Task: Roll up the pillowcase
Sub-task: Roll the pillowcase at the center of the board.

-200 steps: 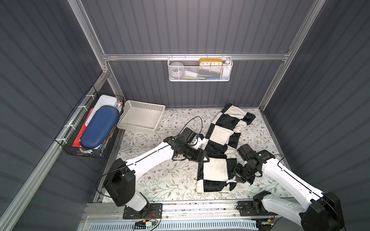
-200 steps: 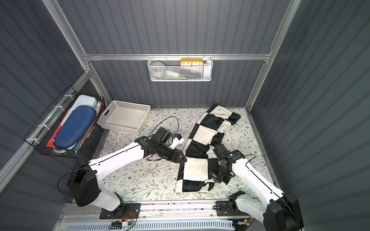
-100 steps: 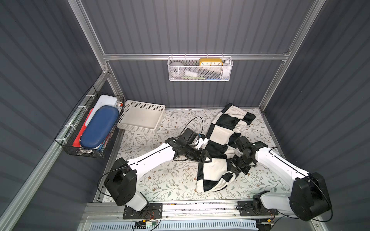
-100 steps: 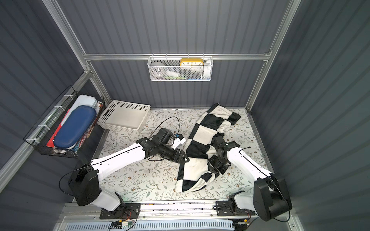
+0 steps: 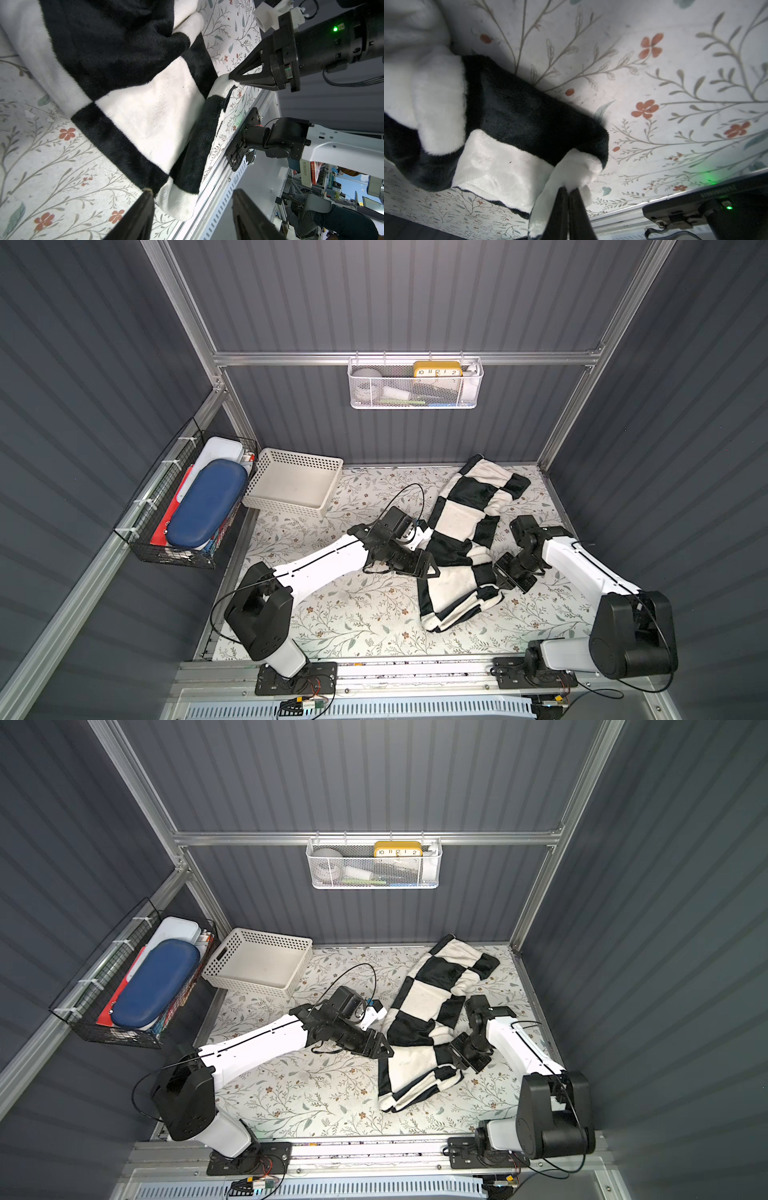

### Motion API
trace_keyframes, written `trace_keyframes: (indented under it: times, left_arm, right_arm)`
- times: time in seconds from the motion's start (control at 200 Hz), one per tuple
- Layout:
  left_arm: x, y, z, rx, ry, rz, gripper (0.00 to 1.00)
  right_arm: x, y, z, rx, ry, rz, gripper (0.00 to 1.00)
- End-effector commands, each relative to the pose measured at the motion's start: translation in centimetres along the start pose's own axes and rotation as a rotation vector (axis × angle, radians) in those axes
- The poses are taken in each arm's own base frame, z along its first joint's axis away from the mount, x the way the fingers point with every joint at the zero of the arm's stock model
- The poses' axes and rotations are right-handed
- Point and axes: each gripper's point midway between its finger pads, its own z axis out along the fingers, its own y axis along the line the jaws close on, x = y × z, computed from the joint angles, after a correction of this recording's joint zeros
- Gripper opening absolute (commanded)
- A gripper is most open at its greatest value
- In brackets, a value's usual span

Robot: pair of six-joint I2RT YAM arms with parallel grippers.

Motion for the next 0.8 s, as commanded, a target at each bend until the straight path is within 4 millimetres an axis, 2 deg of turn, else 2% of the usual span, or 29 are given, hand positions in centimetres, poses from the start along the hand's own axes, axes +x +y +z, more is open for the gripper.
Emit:
trace_keyframes:
  times: [0.0,0.04,0.12,0.24,0.335,0.48,0.575,0.635,0.71,0.795]
  left_arm:
    - [0.8,-1.6,0.2,-0.043,0.026,0.082,0.64]
    - [2.0,-2.5,1.0,-0.117,0.050,0.164,0.72]
    - [3.8,-1.7,1.8,-0.277,0.082,0.217,0.86]
    - [4.3,-1.5,2.1,-0.432,0.055,0.383,0.99]
    - [3.7,-1.1,2.3,-0.569,0.013,0.502,0.99]
    - [1.6,0.1,2.8,-0.762,-0.071,0.627,0.99]
    - [1.7,-0.3,4.9,-0.757,-0.069,0.708,0.99]
    - [2.1,-2.4,6.0,-0.636,-0.048,0.769,0.99]
    - [2.5,-5.5,6.0,-0.491,-0.076,0.806,1.00]
    - [3.8,-6.4,6.5,-0.399,-0.030,0.843,0.99]
  right_arm:
    - [-0.5,0.6,-0.1,-0.004,-0.004,-0.015,0.00]
    - [-0.6,0.6,0.0,0.005,0.003,-0.010,0.00]
    - [-0.2,1.4,0.4,-0.020,0.041,-0.010,0.00]
    - [-0.1,1.6,1.1,-0.030,0.058,-0.007,0.00]
    - [-0.1,1.8,1.4,-0.037,0.067,-0.010,0.00]
    - [-0.1,2.4,1.8,-0.060,0.083,-0.011,0.00]
    - [-0.2,2.6,2.1,-0.065,0.086,-0.010,0.00]
    - [-0.3,2.6,2.1,-0.064,0.088,-0.011,0.00]
    - [-0.3,2.5,2.2,-0.062,0.089,-0.014,0.00]
    - [-0.2,2.5,2.3,-0.065,0.095,-0.016,0.00]
